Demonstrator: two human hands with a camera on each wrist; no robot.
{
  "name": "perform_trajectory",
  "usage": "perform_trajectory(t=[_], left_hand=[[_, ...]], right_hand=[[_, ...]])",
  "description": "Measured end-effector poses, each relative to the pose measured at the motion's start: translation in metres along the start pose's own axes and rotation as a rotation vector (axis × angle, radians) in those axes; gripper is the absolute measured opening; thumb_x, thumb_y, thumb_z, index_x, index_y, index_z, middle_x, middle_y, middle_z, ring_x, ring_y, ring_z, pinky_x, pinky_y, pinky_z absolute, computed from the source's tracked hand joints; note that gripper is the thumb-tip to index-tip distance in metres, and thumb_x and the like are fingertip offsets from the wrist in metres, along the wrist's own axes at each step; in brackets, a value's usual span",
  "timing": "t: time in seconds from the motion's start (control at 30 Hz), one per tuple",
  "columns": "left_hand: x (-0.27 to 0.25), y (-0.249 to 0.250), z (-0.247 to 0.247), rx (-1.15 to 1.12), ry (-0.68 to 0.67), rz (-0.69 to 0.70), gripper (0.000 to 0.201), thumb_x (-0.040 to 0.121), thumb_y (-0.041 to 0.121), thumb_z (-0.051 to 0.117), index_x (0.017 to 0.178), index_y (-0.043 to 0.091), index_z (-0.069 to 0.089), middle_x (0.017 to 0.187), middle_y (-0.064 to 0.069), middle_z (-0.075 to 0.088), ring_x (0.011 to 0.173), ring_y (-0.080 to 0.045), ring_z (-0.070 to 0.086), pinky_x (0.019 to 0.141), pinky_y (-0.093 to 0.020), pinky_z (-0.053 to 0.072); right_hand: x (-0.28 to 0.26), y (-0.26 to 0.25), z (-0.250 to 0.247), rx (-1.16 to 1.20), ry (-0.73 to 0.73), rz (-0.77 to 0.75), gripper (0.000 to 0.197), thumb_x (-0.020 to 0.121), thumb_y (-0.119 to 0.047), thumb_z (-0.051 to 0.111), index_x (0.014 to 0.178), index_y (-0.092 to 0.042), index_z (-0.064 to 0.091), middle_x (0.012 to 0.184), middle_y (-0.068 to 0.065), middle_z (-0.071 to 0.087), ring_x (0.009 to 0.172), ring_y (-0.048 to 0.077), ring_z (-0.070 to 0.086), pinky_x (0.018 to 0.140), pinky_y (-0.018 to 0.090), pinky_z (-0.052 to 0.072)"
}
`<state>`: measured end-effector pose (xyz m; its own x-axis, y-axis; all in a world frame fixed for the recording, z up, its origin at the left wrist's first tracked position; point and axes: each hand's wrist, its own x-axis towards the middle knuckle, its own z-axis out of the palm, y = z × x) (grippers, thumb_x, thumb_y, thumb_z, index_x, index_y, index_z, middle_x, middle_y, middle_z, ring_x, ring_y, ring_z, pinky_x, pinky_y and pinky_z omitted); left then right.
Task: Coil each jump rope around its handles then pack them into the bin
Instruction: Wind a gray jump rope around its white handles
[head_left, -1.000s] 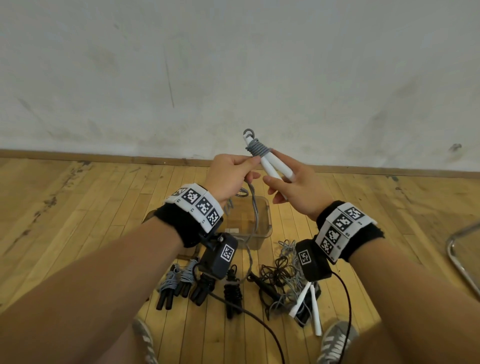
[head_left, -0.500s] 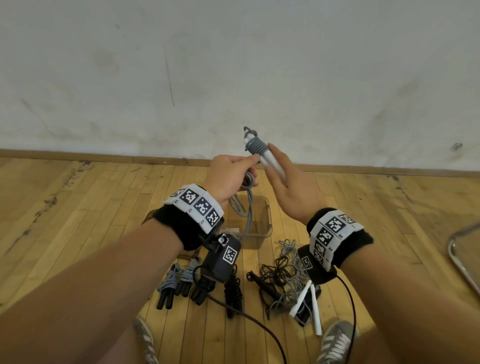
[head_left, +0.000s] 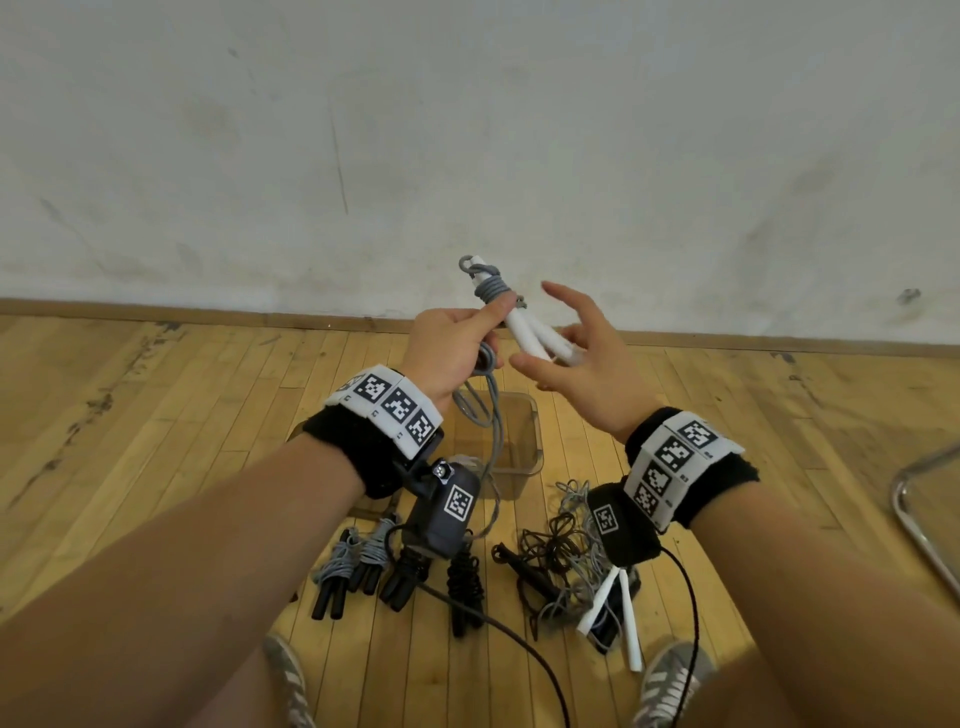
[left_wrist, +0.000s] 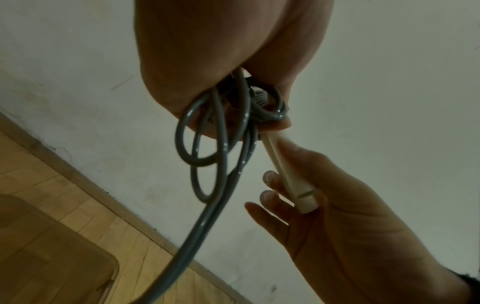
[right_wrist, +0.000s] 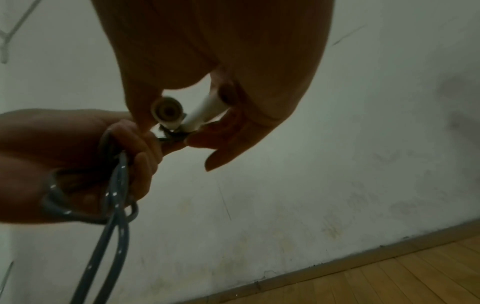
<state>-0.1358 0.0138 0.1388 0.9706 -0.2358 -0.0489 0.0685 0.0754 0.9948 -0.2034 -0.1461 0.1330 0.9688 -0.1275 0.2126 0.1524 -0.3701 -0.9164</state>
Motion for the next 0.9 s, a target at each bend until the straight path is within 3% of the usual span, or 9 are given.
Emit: perform_trajectory(t=[0.07, 0.13, 0.2, 0.27, 0.37, 0.53, 0.6, 0.73, 0.9], left_hand=[[0.000, 0.001, 0.001, -0.011, -0.046, 0.004, 0.050, 0.093, 0.038, 0.073, 0.084, -0.011, 0.070, 0.055, -0.003, 0.059, 0.050, -0.016, 0.054, 0.062, -0.031, 0.047], [-0.003, 0.002, 0.003, 0.015, -0.094, 0.020, 0.044, 0.095, 0.037, 0.070, 0.074, -0.001, 0.069, 0.057, -0.002, 0.058, 0.053, -0.017, 0.054, 0.063, -0.030, 0.047], [-0.004, 0.001, 0.003, 0.035, -0.112, 0.021, 0.043, 0.097, 0.036, 0.068, 0.080, -0.004, 0.070, 0.058, -0.002, 0.059, 0.053, -0.016, 0.055, 0.062, -0.029, 0.050], [-0.004, 0.000, 0.003, 0.022, -0.116, -0.015, 0.041, 0.098, 0.035, 0.066, 0.093, -0.004, 0.074, 0.059, -0.002, 0.063, 0.052, -0.014, 0.060, 0.061, -0.029, 0.055], [-0.004, 0.002, 0.001, 0.023, -0.118, -0.051, 0.026, 0.097, 0.034, 0.068, 0.098, 0.009, 0.077, 0.063, -0.002, 0.069, 0.054, -0.015, 0.065, 0.063, -0.028, 0.058], [-0.004, 0.003, -0.001, 0.094, -0.145, -0.068, 0.014, 0.091, 0.018, 0.075, 0.102, 0.010, 0.077, 0.071, -0.003, 0.073, 0.058, -0.014, 0.067, 0.064, -0.027, 0.058], [-0.005, 0.004, -0.001, 0.105, -0.134, -0.067, 0.015, 0.092, 0.017, 0.075, 0.104, 0.009, 0.076, 0.073, -0.004, 0.074, 0.059, -0.014, 0.068, 0.062, -0.025, 0.057], [-0.006, 0.002, 0.004, 0.091, -0.097, -0.068, 0.026, 0.089, 0.032, 0.078, 0.100, 0.009, 0.077, 0.074, -0.004, 0.076, 0.061, -0.013, 0.070, 0.062, -0.027, 0.056], [-0.005, -0.002, 0.008, 0.020, 0.014, -0.081, 0.050, 0.081, 0.051, 0.081, 0.091, 0.002, 0.078, 0.075, -0.013, 0.076, 0.059, -0.019, 0.069, 0.057, -0.027, 0.056]], right_hand=[[0.001, -0.004, -0.005, 0.159, -0.009, 0.101, 0.076, 0.089, -0.019, 0.078, 0.151, -0.033, 0.038, 0.110, 0.008, 0.070, 0.087, 0.029, 0.074, 0.079, 0.039, 0.063], [0.001, -0.003, -0.006, 0.284, -0.065, 0.182, 0.069, 0.094, -0.017, 0.072, 0.153, -0.027, 0.039, 0.113, 0.013, 0.073, 0.092, 0.033, 0.075, 0.081, 0.045, 0.063], [0.000, 0.000, -0.004, 0.311, -0.108, 0.199, 0.058, 0.097, -0.016, 0.067, 0.151, -0.020, 0.045, 0.116, 0.018, 0.071, 0.096, 0.032, 0.074, 0.080, 0.045, 0.062], [0.001, 0.000, -0.004, 0.244, -0.103, 0.159, 0.048, 0.099, -0.015, 0.063, 0.145, -0.012, 0.051, 0.113, 0.020, 0.071, 0.089, 0.024, 0.074, 0.074, 0.036, 0.063], [0.005, 0.002, -0.008, 0.072, -0.071, 0.055, 0.044, 0.099, -0.018, 0.064, 0.142, -0.012, 0.054, 0.107, 0.007, 0.071, 0.082, 0.015, 0.073, 0.069, 0.030, 0.062], [0.009, 0.017, -0.014, -0.254, 0.009, -0.042, 0.044, 0.101, -0.031, 0.062, 0.143, -0.024, 0.053, 0.099, -0.002, 0.071, 0.079, 0.016, 0.070, 0.072, 0.039, 0.061], [0.010, 0.019, -0.012, -0.355, 0.026, -0.091, 0.044, 0.101, -0.032, 0.060, 0.144, -0.027, 0.052, 0.095, -0.007, 0.069, 0.078, 0.014, 0.068, 0.071, 0.038, 0.059], [0.008, 0.021, -0.007, -0.492, 0.063, -0.152, 0.047, 0.102, -0.032, 0.058, 0.148, -0.027, 0.048, 0.101, -0.003, 0.070, 0.077, 0.010, 0.062, 0.065, 0.024, 0.043], [-0.001, 0.018, 0.006, -0.547, 0.073, -0.209, 0.048, 0.102, -0.025, 0.058, 0.149, -0.026, 0.047, 0.107, 0.004, 0.071, 0.087, 0.020, 0.063, 0.067, 0.031, 0.044]])
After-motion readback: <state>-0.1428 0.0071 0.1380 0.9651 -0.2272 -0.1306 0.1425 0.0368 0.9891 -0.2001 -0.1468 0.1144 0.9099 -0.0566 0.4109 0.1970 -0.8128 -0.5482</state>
